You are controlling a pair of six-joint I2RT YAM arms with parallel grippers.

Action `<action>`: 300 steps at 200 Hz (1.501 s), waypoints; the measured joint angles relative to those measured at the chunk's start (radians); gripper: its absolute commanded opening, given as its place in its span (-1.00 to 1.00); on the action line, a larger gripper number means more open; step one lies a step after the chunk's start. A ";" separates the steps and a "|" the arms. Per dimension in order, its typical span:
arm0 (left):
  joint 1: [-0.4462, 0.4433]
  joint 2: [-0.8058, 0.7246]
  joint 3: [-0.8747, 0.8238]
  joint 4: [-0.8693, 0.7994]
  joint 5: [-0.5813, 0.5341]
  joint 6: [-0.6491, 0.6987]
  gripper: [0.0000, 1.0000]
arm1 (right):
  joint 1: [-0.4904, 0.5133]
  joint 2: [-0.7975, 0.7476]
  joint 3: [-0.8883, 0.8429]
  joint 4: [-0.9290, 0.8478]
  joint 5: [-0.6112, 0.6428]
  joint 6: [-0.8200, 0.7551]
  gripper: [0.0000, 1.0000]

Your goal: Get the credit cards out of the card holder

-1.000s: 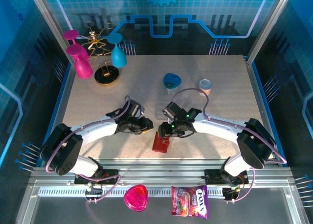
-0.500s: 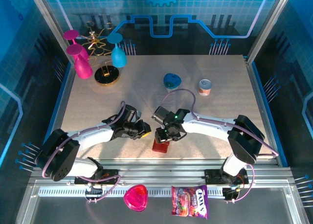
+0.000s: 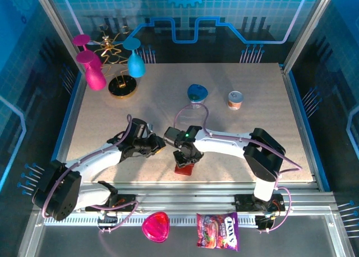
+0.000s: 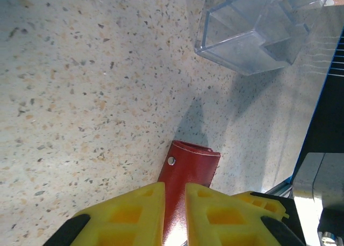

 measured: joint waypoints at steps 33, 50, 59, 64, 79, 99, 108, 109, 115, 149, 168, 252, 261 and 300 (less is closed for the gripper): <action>0.004 -0.008 0.000 -0.030 -0.006 0.018 -0.66 | 0.002 0.028 0.005 -0.015 0.005 -0.004 -0.21; 0.004 -0.008 0.000 -0.049 -0.015 0.031 -0.67 | 0.002 0.033 0.005 -0.025 0.016 -0.005 -0.22; 0.004 -0.008 0.000 -0.057 -0.017 0.037 -0.67 | 0.002 0.033 0.007 -0.032 0.019 -0.005 -0.22; 0.004 -0.008 0.000 -0.061 -0.018 0.038 -0.67 | 0.002 0.033 0.010 -0.035 0.020 -0.005 -0.23; 0.004 -0.008 0.000 -0.072 -0.020 0.044 -0.67 | 0.002 0.033 0.018 -0.037 0.023 -0.008 -0.24; 0.004 -0.008 0.000 -0.076 -0.023 0.054 -0.67 | 0.002 0.039 0.024 -0.037 0.026 -0.013 -0.27; 0.004 -0.008 0.000 -0.079 -0.023 0.057 -0.67 | 0.002 0.045 0.024 -0.035 0.026 -0.015 -0.28; 0.004 -0.008 0.000 -0.079 -0.023 0.057 -0.67 | 0.002 0.047 0.025 -0.035 0.026 -0.014 -0.28; 0.004 -0.008 0.000 -0.080 -0.023 0.058 -0.67 | 0.002 0.052 0.024 -0.035 0.026 -0.015 -0.28; 0.004 -0.010 0.000 -0.093 -0.026 0.063 -0.67 | 0.002 0.070 0.024 -0.031 0.026 -0.016 -0.33; 0.004 -0.019 0.000 -0.098 -0.027 0.064 -0.67 | 0.002 0.070 0.024 -0.032 0.027 -0.019 -0.36; 0.004 -0.024 0.000 -0.098 -0.034 0.064 -0.68 | 0.001 0.043 -0.025 0.015 0.049 -0.023 -0.62; 0.004 -0.024 0.000 -0.098 -0.034 0.064 -0.67 | 0.001 0.037 -0.032 0.022 0.051 -0.023 -0.64; 0.002 -0.026 0.000 -0.095 -0.034 0.060 -0.67 | 0.001 0.011 -0.061 0.055 0.056 -0.035 -0.76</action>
